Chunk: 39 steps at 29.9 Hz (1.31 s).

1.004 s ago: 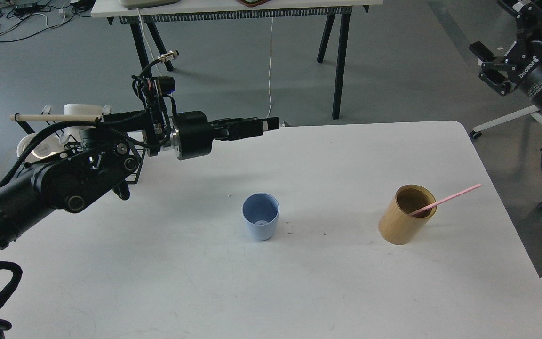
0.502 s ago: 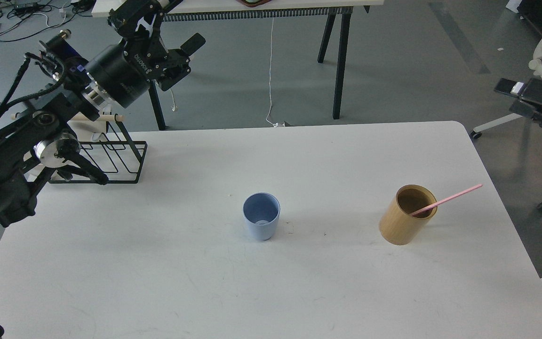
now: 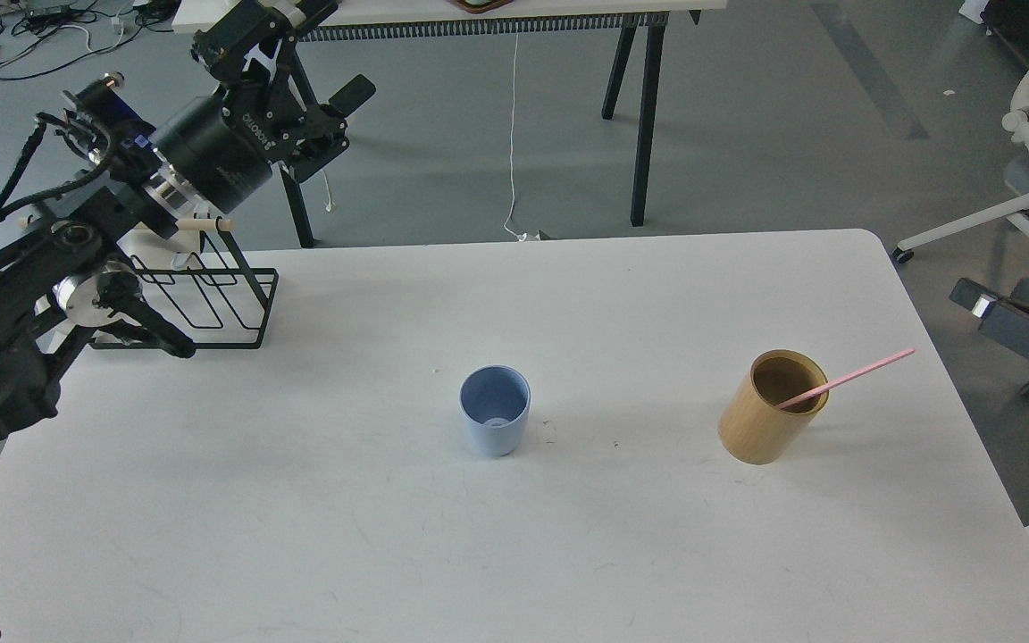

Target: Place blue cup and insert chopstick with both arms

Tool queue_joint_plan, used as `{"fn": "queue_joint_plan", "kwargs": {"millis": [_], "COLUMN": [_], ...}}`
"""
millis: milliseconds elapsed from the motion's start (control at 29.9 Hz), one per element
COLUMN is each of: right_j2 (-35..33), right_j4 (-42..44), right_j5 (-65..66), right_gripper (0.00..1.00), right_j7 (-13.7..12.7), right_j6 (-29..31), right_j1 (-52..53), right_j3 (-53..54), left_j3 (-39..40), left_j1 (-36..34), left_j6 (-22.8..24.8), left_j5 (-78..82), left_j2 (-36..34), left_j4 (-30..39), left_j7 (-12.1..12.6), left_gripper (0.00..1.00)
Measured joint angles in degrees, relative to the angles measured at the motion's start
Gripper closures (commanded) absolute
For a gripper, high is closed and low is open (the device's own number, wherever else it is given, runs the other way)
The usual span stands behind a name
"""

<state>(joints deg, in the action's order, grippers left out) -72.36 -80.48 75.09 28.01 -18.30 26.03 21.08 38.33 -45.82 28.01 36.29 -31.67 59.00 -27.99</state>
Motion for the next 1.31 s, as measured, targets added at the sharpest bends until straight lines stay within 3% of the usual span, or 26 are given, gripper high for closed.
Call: {"fn": "queue_joint_plan", "kwargs": {"millis": [268,435,502,703,837,1305], "right_j2": [3.87,6.59,7.12,7.47,7.43,7.13], "right_j4": [-0.67,-0.24,-0.22,-0.2,-0.2,-0.21], "right_j5": [2.64,3.53,3.56,3.57,3.57,3.58], "right_gripper": [0.04,0.11,0.17,0.47,0.52,0.86], "right_j7": [0.0,0.0,0.0,-0.02,-0.02,-0.02], "right_j6": [-2.78,-2.88,-2.88,-2.88,-2.88,-2.88], "right_j1": [-0.07,-0.07,-0.08,-0.09,-0.09,-0.1], "right_j3": [-3.54,-5.02,-5.23,-5.35,-5.51,-5.96], "left_j3": [-0.15,-0.14,-0.13,-0.03,-0.03,-0.09], "left_j1": [0.59,1.52,1.84,2.59,2.87,3.6], "left_j6": [0.0,0.0,0.0,0.0,0.0,-0.01], "left_j5": [0.0,0.08,0.09,0.11,0.11,0.15], "left_j2": [-0.52,-0.59,-0.6,-0.67,-0.67,-0.61], "left_j4": [-0.11,-0.12,-0.12,-0.12,-0.12,-0.12], "left_j7": [-0.01,-0.01,-0.01,-0.01,-0.01,-0.01], "left_gripper": [0.04,0.03,0.03,0.02,0.02,0.01]}}
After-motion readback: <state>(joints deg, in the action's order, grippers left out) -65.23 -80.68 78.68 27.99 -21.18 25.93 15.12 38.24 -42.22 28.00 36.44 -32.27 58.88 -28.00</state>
